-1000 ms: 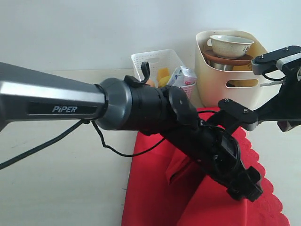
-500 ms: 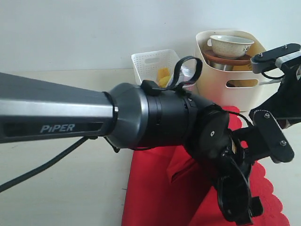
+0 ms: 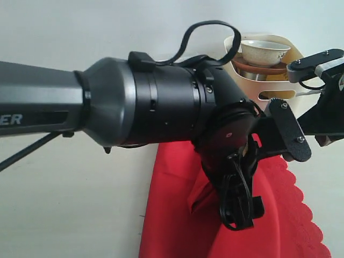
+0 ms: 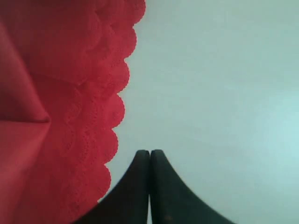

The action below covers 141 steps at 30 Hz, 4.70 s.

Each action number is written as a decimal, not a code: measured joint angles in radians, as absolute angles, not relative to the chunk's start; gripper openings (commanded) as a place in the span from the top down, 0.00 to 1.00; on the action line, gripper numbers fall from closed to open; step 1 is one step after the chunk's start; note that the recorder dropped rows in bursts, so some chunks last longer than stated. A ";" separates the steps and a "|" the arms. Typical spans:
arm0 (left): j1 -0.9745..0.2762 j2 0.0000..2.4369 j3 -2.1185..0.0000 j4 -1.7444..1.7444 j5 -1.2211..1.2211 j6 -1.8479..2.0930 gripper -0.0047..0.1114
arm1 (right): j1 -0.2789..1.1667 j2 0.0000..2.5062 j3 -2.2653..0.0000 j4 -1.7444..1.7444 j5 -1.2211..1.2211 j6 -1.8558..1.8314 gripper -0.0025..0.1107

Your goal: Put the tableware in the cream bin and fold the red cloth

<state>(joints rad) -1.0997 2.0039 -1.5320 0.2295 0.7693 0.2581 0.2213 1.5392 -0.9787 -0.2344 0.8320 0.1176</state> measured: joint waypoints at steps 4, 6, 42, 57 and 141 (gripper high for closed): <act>-1.081 1.944 -1.530 0.229 0.851 0.258 0.16 | 0.221 1.539 -0.979 -0.161 0.823 0.053 0.98; -1.061 1.912 -1.516 0.227 0.863 0.258 0.16 | 0.221 1.539 -0.979 -0.095 0.822 -0.011 0.98; -0.679 1.023 -1.028 0.066 0.500 0.321 0.16 | 0.723 1.694 -0.933 -0.114 0.650 -0.873 0.33; -0.679 1.021 -1.027 0.060 0.495 0.316 0.16 | 0.723 1.783 -0.933 -0.280 0.536 -0.633 0.98; -0.679 0.944 -0.815 0.000 0.309 0.211 0.88 | 0.047 1.814 -0.880 -0.132 0.669 0.130 0.18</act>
